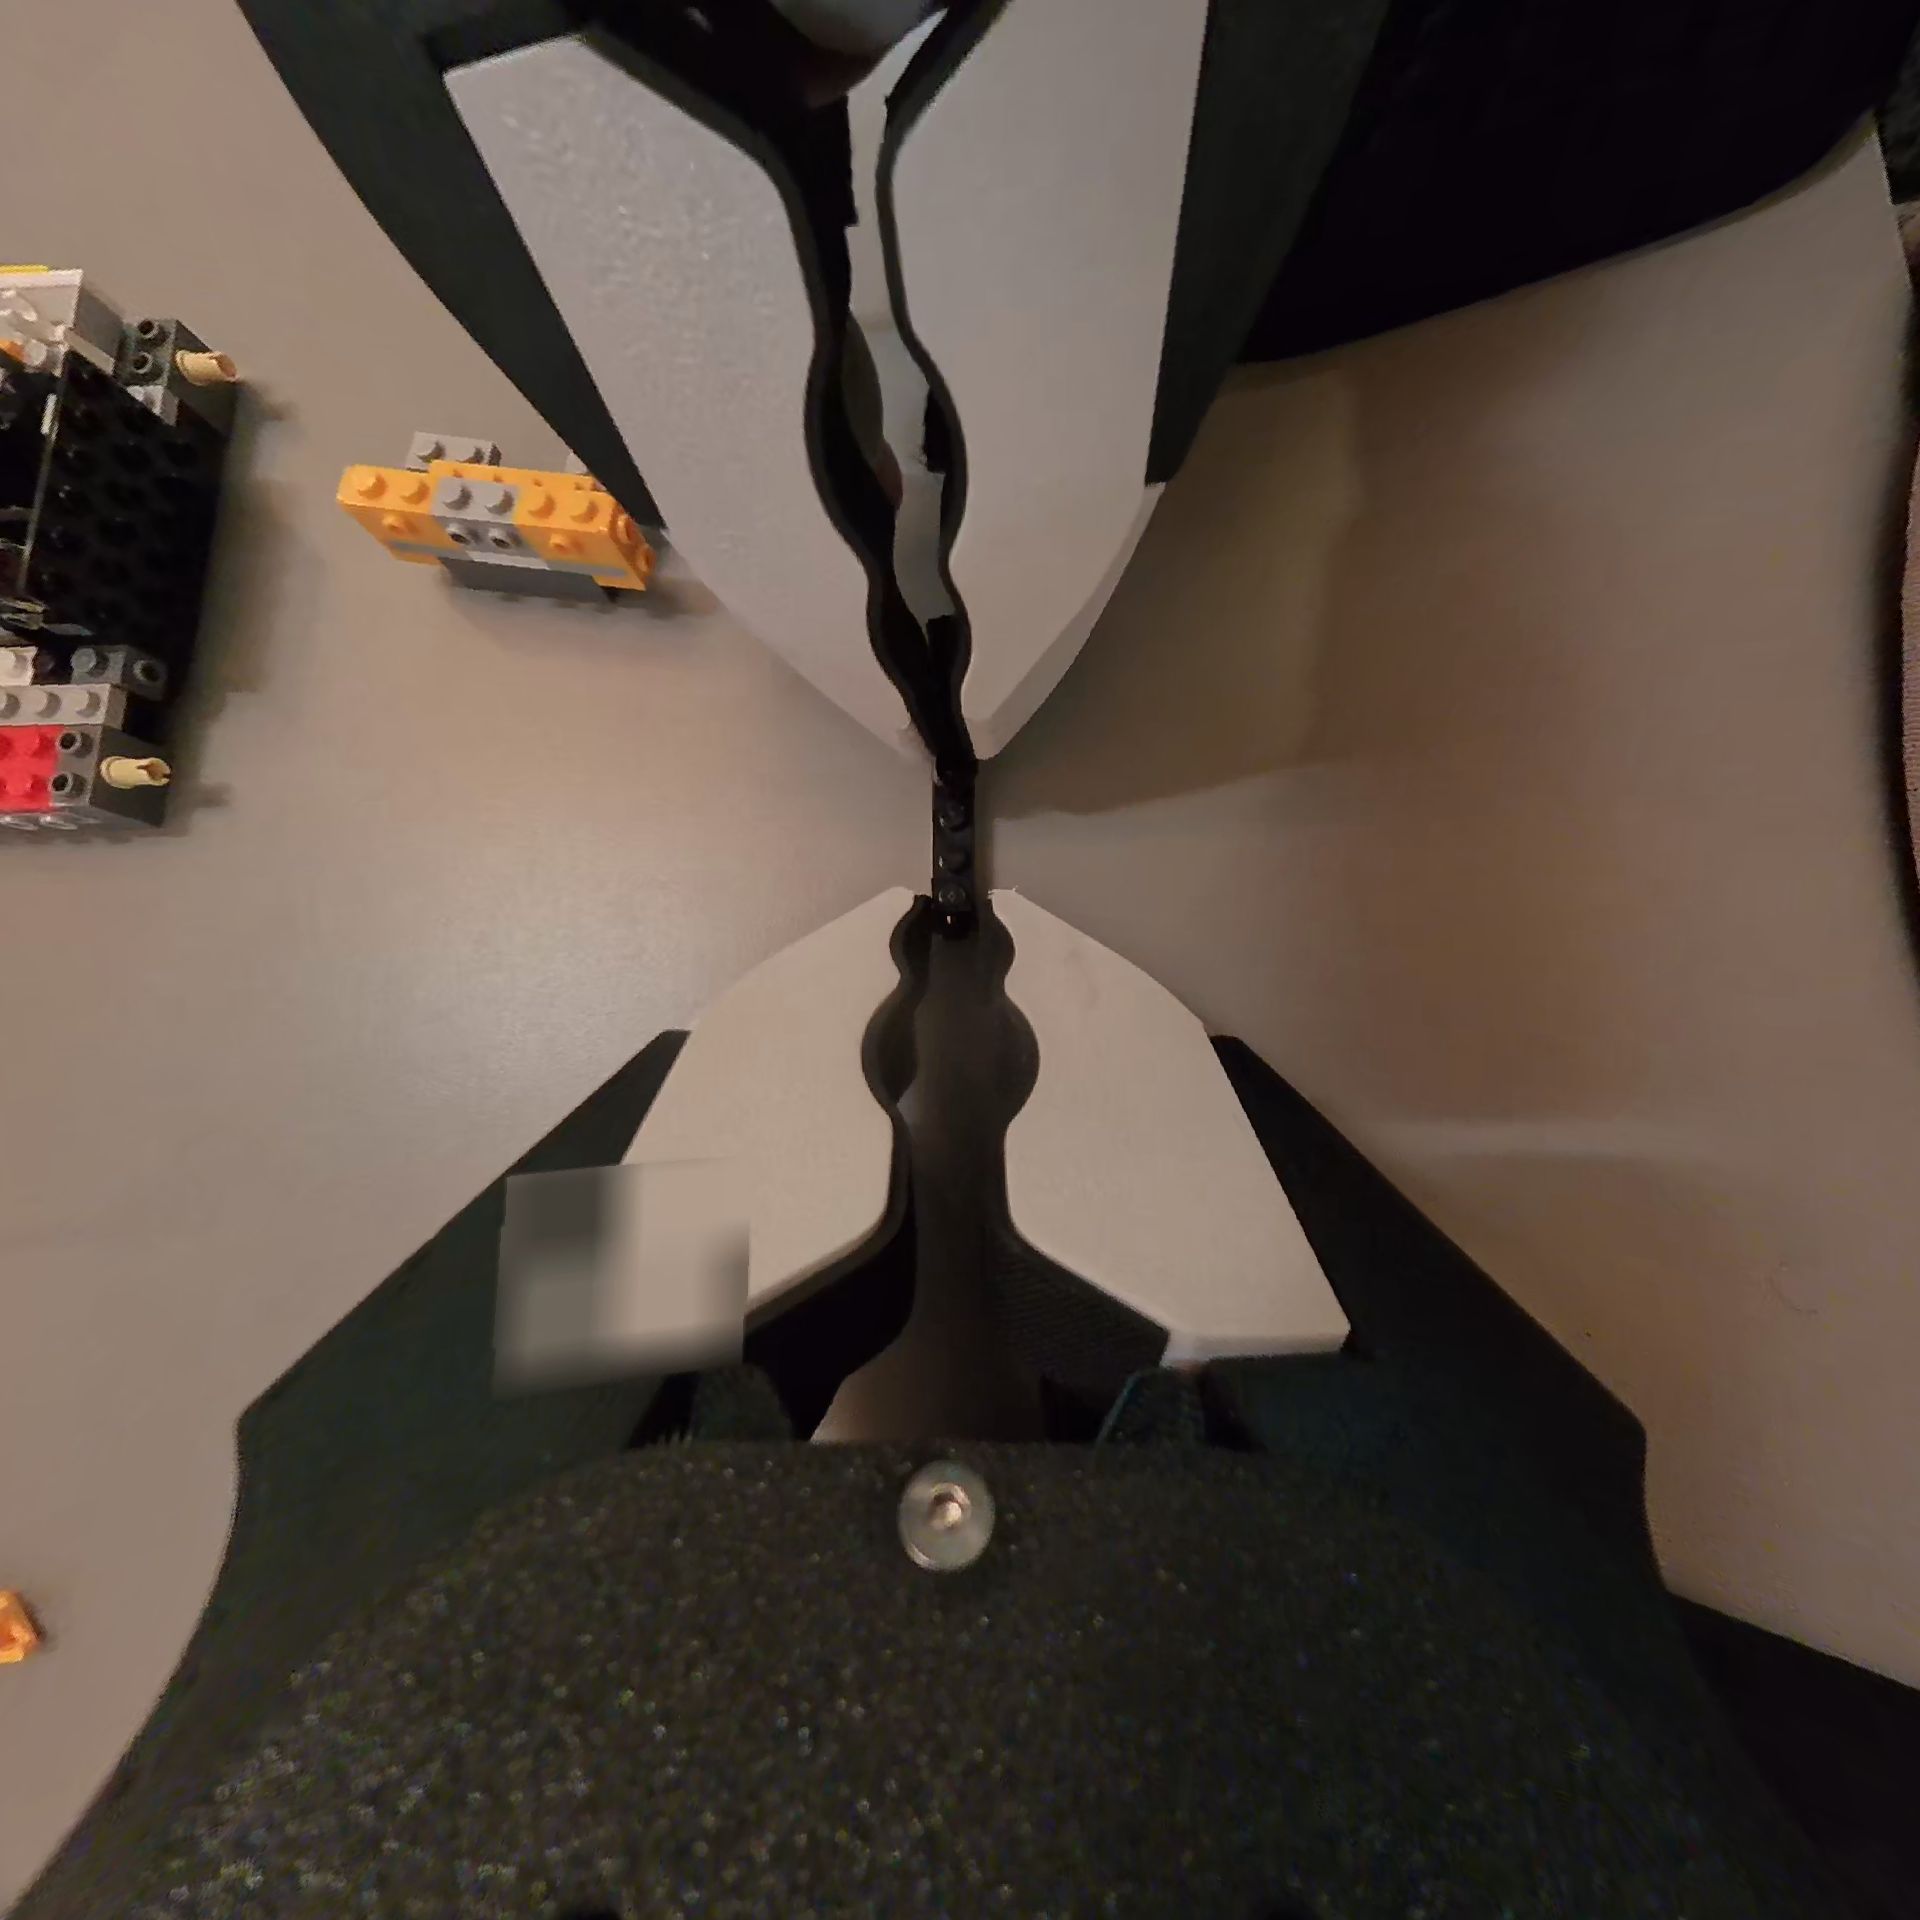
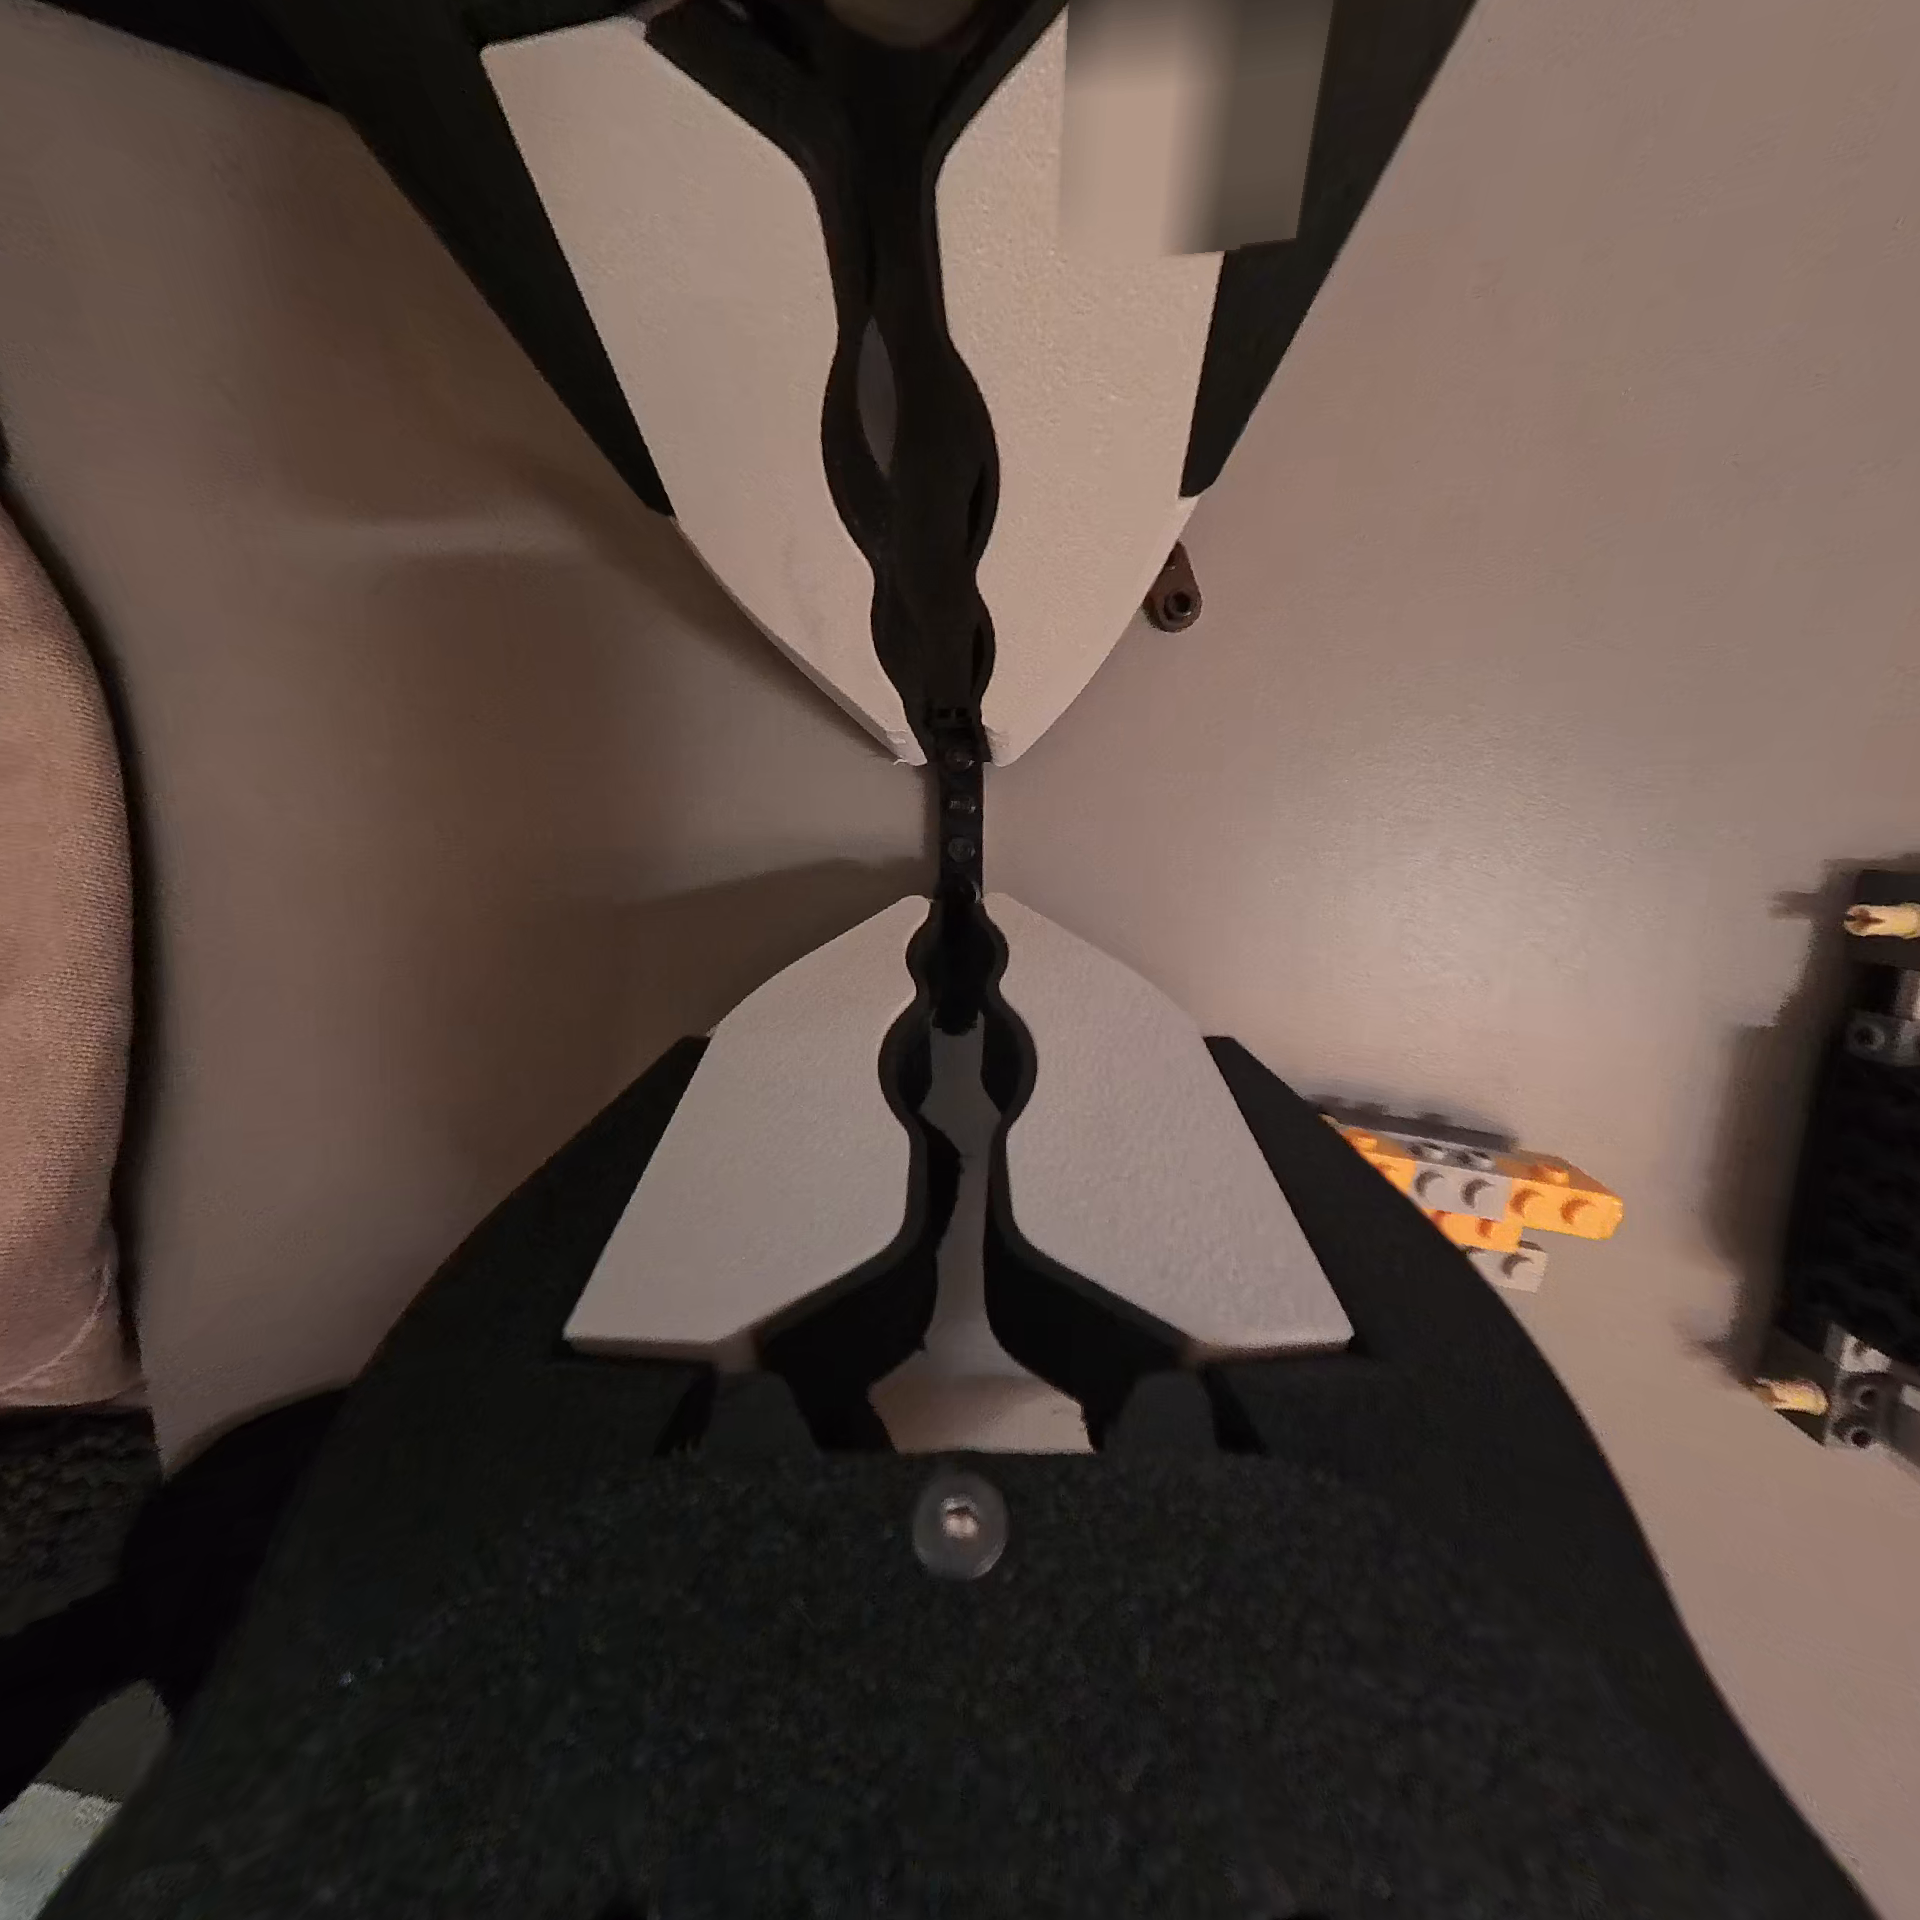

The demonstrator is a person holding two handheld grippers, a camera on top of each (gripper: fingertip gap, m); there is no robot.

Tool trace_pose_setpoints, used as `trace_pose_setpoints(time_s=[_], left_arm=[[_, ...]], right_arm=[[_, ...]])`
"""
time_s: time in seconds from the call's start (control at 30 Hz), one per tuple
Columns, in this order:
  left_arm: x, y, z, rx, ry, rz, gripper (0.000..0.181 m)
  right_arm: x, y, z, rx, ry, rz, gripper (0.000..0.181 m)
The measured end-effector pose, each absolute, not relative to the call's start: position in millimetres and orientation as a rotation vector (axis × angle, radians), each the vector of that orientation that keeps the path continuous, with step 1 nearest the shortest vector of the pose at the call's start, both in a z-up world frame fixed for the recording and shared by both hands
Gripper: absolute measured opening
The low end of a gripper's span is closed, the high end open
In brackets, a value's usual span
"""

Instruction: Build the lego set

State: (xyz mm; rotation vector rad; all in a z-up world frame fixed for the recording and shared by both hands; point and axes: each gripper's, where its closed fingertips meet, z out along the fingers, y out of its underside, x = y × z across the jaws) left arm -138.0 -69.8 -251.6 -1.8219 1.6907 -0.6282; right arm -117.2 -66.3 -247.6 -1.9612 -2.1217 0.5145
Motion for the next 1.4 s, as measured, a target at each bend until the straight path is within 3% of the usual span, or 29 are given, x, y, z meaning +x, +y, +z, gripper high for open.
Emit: trace_pose_setpoints(time_s=[1.03,1.4], left_arm=[[-138.6,-68.1,-251.6,-1.827,1.680,-0.630,0.008],[-138.9,-68.6,-251.4,-1.828,1.685,-0.627,0.008]], right_arm=[[-119.4,-68.9,-248.5,-2.114,-2.113,0.748,0.004],[-119.2,-69.6,-241.7,-1.927,-2.123,0.571,0.024]])
